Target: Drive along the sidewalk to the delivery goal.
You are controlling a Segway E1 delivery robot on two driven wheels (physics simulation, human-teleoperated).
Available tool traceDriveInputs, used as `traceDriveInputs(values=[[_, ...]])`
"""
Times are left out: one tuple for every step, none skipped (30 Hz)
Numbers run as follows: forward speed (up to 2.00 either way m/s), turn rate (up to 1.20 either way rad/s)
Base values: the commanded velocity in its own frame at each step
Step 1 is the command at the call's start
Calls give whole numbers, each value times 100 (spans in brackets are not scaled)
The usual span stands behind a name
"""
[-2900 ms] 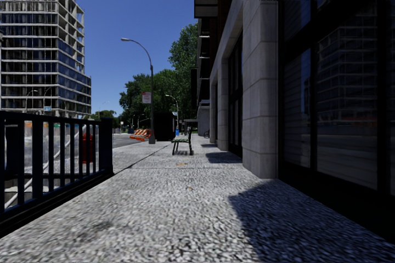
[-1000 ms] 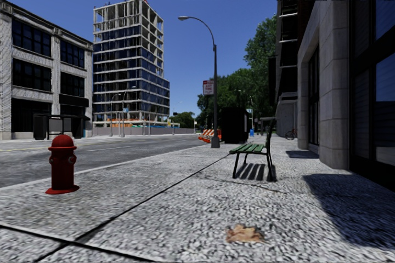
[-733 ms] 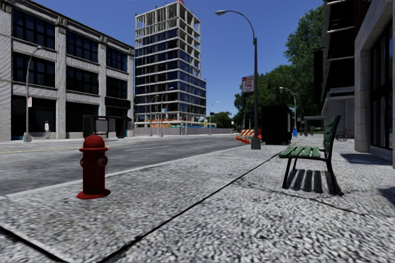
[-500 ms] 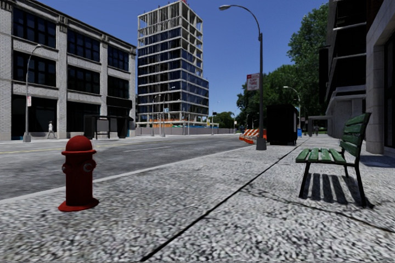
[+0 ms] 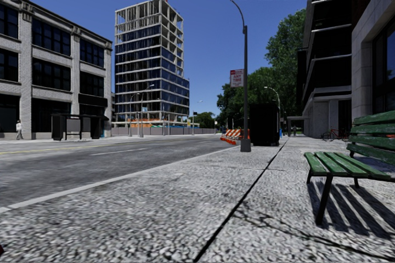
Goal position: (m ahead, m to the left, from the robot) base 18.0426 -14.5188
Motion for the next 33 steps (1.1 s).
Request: traceDriveInputs(values=[[171,0],[171,0],[171,0],[171,0],[171,0],[171,0],[171,0],[171,0],[171,0],[171,0],[171,0],[171,0],[171,0],[171,0],[171,0],[171,0],[171,0],[171,-8],[171,-12],[171,-13],[171,-14],[171,-14],[171,-18],[171,-28],[171,-33],[171,-37],[171,-43],[171,-49],[171,-61],[171,-61],[171,-66],[171,-68],[171,-68]])
